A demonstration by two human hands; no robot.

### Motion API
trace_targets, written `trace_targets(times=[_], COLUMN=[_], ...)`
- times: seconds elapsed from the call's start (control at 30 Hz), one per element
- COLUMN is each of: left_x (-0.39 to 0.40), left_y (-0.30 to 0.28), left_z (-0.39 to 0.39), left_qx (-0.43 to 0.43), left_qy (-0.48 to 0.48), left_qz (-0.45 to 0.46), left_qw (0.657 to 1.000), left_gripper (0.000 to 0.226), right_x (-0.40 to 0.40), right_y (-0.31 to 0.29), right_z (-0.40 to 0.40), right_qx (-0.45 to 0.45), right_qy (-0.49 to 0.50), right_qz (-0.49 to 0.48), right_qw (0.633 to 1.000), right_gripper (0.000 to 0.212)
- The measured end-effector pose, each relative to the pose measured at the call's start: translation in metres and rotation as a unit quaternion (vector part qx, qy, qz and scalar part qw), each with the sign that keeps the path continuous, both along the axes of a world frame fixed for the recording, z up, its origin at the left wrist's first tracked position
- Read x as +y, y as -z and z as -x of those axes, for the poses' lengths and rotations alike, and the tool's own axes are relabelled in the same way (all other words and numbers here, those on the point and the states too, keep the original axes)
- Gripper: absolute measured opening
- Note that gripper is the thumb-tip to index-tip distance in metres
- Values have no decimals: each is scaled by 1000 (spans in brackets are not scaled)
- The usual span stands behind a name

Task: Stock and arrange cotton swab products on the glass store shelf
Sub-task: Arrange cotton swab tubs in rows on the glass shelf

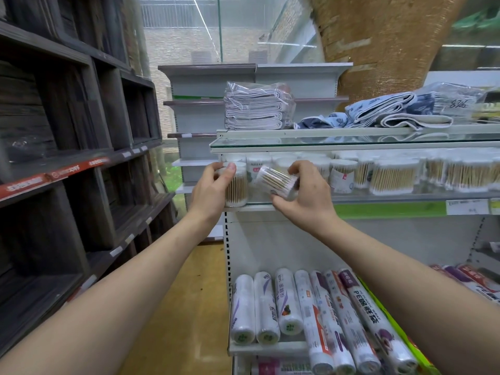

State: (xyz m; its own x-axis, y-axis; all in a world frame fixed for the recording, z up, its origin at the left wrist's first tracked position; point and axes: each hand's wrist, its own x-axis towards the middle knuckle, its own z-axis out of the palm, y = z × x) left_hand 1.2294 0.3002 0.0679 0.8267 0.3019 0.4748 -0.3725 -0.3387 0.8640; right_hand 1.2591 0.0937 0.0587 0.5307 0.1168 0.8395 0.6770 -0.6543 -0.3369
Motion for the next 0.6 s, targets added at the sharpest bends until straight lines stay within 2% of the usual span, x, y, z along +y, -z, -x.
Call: trace_targets(times=[0.17,0.23,0.37,0.6], left_x=[0,1,6,13], left_y=[-2,-2,0,2], left_z=[3,5,6,6], left_qx=[2,1,2,3], left_qy=[-11,-13,-11,-20], left_qz=[-22,-19,-9,-8], left_qw=[1000,1000,1000,1000], left_gripper=[85,86,87,85], right_x=[4,7,9,15], right_y=[0,1,0,-1], right_z=[3,5,9,9], right_qx=[-2,5,20,18], right_qy=[18,-9,-32,18], right_qz=[-9,-25,-11,36], right_qw=[1000,1000,999,999], right_gripper=[46,44,60,55])
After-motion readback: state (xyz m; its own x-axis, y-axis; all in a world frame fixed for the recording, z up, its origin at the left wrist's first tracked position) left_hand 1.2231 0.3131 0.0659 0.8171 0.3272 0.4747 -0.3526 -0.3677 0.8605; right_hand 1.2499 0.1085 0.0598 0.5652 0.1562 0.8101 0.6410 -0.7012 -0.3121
